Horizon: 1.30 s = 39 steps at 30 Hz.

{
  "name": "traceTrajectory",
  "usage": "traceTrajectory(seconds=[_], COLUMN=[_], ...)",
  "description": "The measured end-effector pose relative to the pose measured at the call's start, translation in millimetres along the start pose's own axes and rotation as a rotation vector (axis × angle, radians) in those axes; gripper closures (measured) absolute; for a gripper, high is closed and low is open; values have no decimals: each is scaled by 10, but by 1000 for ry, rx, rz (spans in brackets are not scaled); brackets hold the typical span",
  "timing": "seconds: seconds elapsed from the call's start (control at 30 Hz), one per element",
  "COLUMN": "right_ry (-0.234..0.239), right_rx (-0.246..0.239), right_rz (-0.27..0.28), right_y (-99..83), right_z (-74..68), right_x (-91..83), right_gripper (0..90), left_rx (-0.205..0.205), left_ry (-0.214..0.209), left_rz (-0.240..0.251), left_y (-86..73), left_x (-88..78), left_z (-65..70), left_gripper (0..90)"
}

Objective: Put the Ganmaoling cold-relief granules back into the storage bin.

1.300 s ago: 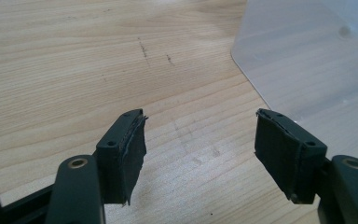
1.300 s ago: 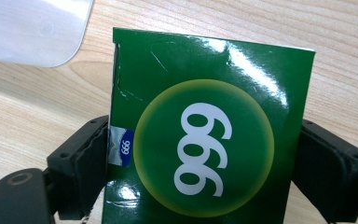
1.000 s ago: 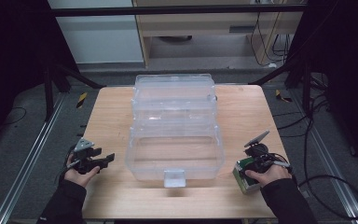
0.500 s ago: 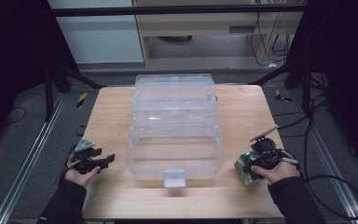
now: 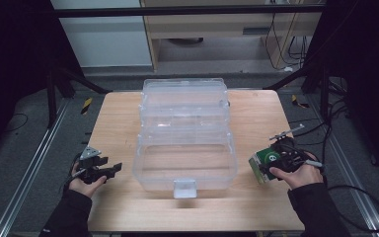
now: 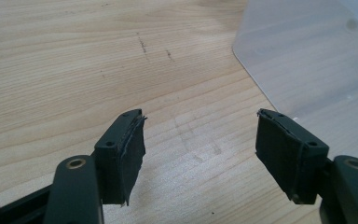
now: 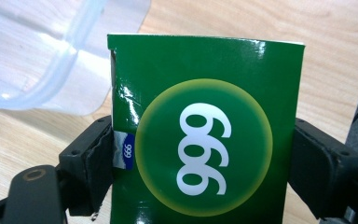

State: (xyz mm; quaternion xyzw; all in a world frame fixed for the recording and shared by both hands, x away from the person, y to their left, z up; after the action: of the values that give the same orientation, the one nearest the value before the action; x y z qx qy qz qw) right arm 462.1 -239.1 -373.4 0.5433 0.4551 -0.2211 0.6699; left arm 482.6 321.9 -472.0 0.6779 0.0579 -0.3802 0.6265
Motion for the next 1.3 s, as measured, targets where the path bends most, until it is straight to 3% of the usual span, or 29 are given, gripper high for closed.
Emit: traceTrajectory(seconds=[0.3,0.4,0.77,1.07,1.3], right_ry=[-8,-11,-8,26,59], right_rx=[-18,-40,-53,-150,-237], right_rz=[71,108,230,337,381], right_y=[85,115,266,428,577], right_z=[55,72,100,13,-51], right_x=[-192,-246,-516,-743,-831], right_gripper=[182,183,185,185,185], left_rx=[-4,1,-1,2,0], left_ry=[2,4,6,4,3], left_rz=[0,-1,-1,-3,-5], left_y=[-4,-8,-17,-20,-22], left_x=[0,-4,-10,-6,-2], left_z=[-12,-10,-23,-22,-27], left_gripper=[317,318,317,317,317])
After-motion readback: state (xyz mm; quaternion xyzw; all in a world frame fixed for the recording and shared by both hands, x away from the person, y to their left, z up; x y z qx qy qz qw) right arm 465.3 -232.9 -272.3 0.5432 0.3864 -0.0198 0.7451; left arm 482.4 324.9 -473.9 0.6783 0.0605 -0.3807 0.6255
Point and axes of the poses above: each handheld gripper's, and its own axes: x roughly forward along the jaws, y roughly out of its top, z roughly to its right, the point moved 1 cm from there along x, roughly forward along the jaws, and after that the axes turned 5 degrees about z, right-handed, at the moved point
